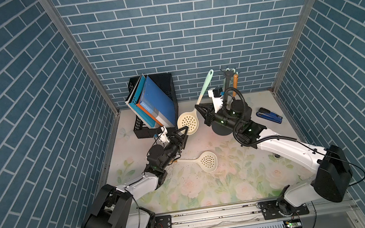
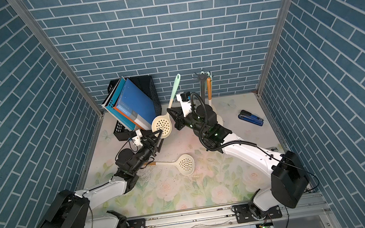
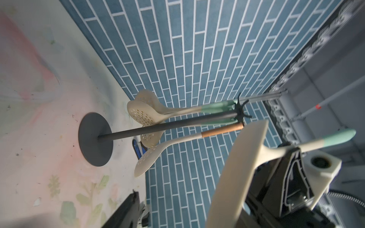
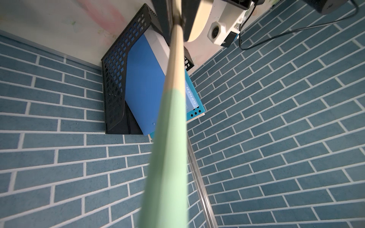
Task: Hang the skimmer on the kitchen utensil rack
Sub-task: Pick up the skimmer from the center of the board.
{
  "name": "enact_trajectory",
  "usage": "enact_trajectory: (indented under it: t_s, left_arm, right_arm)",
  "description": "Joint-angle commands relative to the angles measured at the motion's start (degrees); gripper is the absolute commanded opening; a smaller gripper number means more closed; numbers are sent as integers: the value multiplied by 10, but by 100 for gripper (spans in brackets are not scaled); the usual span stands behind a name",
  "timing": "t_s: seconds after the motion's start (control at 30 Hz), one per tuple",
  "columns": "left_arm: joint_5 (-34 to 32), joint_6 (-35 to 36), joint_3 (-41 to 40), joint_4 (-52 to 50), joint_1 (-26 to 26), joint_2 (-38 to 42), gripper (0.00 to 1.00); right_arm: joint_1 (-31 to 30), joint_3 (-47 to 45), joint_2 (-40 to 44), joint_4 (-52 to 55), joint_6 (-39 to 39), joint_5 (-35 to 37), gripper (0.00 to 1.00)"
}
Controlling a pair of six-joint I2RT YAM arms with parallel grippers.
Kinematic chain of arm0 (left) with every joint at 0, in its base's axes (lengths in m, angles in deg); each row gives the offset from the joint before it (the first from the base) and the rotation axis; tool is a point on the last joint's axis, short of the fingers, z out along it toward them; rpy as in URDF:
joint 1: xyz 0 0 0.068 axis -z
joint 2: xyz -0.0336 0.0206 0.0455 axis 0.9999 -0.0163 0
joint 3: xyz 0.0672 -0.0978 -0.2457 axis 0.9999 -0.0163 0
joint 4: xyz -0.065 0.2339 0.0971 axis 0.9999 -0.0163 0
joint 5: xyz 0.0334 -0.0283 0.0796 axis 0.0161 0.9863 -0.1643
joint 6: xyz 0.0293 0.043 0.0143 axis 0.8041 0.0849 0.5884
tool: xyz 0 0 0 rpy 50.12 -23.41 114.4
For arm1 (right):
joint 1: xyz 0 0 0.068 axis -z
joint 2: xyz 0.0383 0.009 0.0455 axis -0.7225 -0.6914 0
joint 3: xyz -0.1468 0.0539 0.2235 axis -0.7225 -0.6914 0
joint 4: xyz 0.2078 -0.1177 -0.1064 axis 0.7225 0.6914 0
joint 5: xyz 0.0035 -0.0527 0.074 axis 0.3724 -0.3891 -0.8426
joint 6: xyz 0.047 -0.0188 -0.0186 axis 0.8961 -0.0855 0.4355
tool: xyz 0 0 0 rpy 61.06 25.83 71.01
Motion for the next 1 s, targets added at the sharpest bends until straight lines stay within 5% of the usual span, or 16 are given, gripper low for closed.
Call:
enact_trajectory:
  t_s: [0.0, 0.17, 0.43, 0.7, 0.97]
  left_arm:
    - [25, 44, -26, -5, -9, 41, 83]
    - [6, 128, -27, -124, -19, 123, 100]
    - [-70, 272, 14, -323, -25, 216, 100]
    - [-103, 354, 61, -404, -53, 171, 100]
    - [-88, 382, 113, -392, -63, 88, 100]
  right_arm:
    - [21, 19, 41, 3, 10, -33, 0]
    - [57, 31, 71, 39, 38, -87, 0]
    - [104, 96, 121, 177, 43, -183, 0]
    - [210, 155, 97, 217, 202, -387, 0]
    - [227, 122, 85, 234, 224, -491, 0]
